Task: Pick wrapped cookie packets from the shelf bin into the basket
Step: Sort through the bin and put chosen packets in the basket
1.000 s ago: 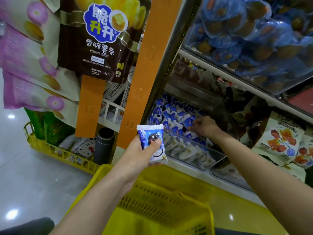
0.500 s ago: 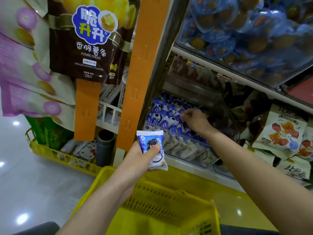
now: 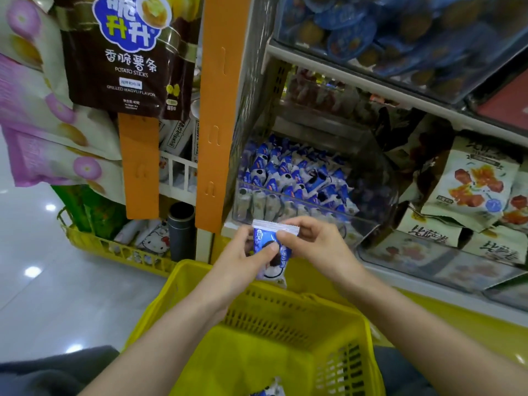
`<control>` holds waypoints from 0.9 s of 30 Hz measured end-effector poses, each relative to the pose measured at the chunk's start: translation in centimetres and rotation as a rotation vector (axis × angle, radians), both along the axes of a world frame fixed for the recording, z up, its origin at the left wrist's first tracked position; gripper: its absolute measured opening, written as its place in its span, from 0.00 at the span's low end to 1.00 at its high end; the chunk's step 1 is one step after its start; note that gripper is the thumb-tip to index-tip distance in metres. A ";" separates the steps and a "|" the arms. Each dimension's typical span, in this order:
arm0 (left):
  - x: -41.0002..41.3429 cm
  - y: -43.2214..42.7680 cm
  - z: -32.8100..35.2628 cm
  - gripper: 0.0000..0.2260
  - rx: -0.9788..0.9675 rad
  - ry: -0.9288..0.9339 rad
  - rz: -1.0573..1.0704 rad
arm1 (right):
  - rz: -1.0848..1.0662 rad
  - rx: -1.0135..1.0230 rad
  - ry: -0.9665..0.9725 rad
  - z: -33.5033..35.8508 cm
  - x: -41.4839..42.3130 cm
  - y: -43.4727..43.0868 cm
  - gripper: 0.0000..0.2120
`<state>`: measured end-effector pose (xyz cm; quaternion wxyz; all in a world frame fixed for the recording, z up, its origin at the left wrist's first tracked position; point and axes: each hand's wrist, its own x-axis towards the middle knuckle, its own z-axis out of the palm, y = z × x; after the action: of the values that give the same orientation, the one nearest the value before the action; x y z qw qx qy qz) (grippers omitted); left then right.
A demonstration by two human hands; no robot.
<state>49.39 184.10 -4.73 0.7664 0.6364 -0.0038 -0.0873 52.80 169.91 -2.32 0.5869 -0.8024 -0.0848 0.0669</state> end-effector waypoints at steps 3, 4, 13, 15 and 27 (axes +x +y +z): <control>0.0 -0.3 -0.5 0.05 0.119 -0.056 0.022 | 0.013 0.026 0.115 -1.0 -0.8 -0.8 0.06; 0.0 -0.4 -0.8 0.05 0.166 -0.069 0.030 | 0.027 0.043 0.127 -1.4 -1.0 -1.0 0.03; 0.2 -1.1 -2.5 0.09 0.126 0.158 0.036 | 0.099 -0.529 -0.528 -3.1 -1.9 -1.9 0.03; 0.3 -1.1 -2.5 0.05 0.060 0.187 0.014 | 0.035 -0.453 -0.469 -3.2 -1.7 -2.0 0.03; 0.3 -0.4 -3.0 0.02 0.008 0.042 0.209 | -0.040 0.111 0.316 -3.4 -2.4 -2.9 0.12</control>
<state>49.70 183.73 -7.73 0.7689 0.6342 0.0787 -0.0204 50.38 166.97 -5.73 0.6377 -0.7497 0.0208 0.1755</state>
